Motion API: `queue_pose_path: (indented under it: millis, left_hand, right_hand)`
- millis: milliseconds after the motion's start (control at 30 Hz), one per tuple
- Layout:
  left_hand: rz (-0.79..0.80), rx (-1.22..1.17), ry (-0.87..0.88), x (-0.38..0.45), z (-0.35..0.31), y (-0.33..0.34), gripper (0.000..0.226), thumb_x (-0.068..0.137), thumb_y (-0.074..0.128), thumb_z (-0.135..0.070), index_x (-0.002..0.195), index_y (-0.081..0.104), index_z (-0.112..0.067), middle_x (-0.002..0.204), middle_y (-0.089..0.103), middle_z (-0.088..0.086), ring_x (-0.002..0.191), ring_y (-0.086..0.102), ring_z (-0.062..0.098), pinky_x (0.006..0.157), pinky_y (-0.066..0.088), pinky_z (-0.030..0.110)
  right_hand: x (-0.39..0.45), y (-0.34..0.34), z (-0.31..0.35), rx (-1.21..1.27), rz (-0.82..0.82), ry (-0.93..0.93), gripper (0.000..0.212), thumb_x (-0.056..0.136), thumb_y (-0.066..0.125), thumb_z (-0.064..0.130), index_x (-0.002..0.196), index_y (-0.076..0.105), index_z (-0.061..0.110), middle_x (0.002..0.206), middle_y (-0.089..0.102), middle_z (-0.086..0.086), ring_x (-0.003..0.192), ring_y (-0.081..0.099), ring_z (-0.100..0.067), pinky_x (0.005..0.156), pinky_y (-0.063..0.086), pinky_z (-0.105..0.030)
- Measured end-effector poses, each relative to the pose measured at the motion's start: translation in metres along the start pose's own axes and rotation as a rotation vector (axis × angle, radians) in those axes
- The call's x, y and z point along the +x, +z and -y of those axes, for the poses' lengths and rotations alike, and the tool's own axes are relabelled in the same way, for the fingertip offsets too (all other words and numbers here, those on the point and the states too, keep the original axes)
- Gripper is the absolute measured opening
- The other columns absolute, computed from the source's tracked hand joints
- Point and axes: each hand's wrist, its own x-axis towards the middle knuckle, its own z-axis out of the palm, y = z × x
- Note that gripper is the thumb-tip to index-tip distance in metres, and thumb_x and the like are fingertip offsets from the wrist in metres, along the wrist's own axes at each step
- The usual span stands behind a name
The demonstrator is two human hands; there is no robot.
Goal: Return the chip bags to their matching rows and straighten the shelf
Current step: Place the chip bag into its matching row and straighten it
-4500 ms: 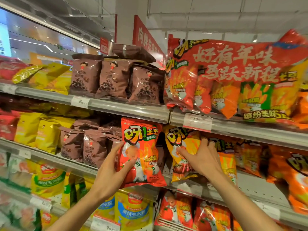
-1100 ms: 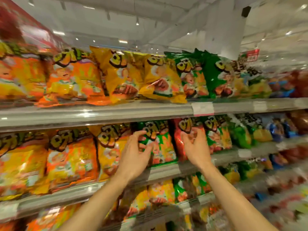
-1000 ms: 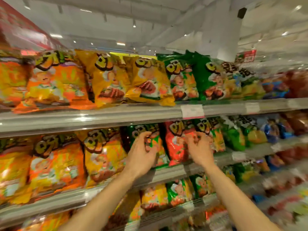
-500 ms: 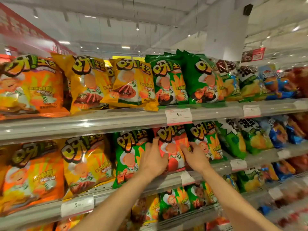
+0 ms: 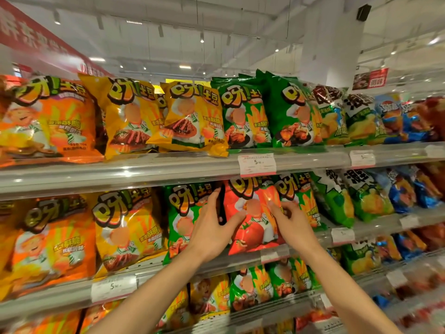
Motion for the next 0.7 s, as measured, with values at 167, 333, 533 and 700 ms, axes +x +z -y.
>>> queue_pose_path:
  millis: [167, 333, 533, 700]
  left_hand:
    - [0.086, -0.054, 0.019, -0.027, 0.002, -0.020, 0.097, 0.076, 0.067, -0.071, 0.152, 0.014, -0.046, 0.144, 0.039, -0.031, 0.125, 0.043, -0.007, 0.105, 0.039, 0.027]
    - [0.104, -0.123, 0.035, -0.059, 0.017, -0.059, 0.087, 0.082, 0.075, -0.051, 0.152, 0.023, -0.045, 0.125, 0.056, -0.038, 0.112, 0.061, -0.003, 0.096, 0.053, 0.028]
    - [0.104, -0.216, 0.075, -0.104, 0.049, -0.127, 0.075, 0.085, 0.076, -0.039, 0.142, 0.029, -0.054, 0.117, 0.055, -0.048, 0.099, 0.062, -0.017, 0.074, 0.048, 0.004]
    - [0.075, -0.207, 0.072, -0.136, 0.089, -0.203, 0.080, 0.084, 0.077, -0.037, 0.147, 0.029, -0.050, 0.116, 0.061, -0.040, 0.096, 0.067, -0.006, 0.074, 0.051, 0.011]
  right_hand:
    - [-0.046, 0.008, 0.005, 0.085, 0.060, 0.027, 0.039, 0.091, 0.057, 0.056, 0.119, 0.054, 0.029, 0.097, 0.063, 0.013, 0.077, 0.064, 0.009, 0.056, 0.044, -0.008]
    - [-0.087, 0.026, 0.021, 0.096, 0.171, 0.020, 0.028, 0.084, 0.057, 0.063, 0.106, 0.053, 0.046, 0.083, 0.068, 0.029, 0.077, 0.057, 0.024, 0.058, 0.040, 0.001]
    - [-0.134, 0.078, 0.054, 0.086, 0.250, -0.058, 0.039, 0.082, 0.057, 0.064, 0.106, 0.066, 0.036, 0.091, 0.071, 0.028, 0.082, 0.065, 0.010, 0.064, 0.041, -0.002]
    - [-0.178, 0.147, 0.099, 0.124, 0.259, -0.074, 0.038, 0.078, 0.059, 0.062, 0.099, 0.065, 0.031, 0.080, 0.069, 0.029, 0.072, 0.063, 0.011, 0.063, 0.042, -0.004]
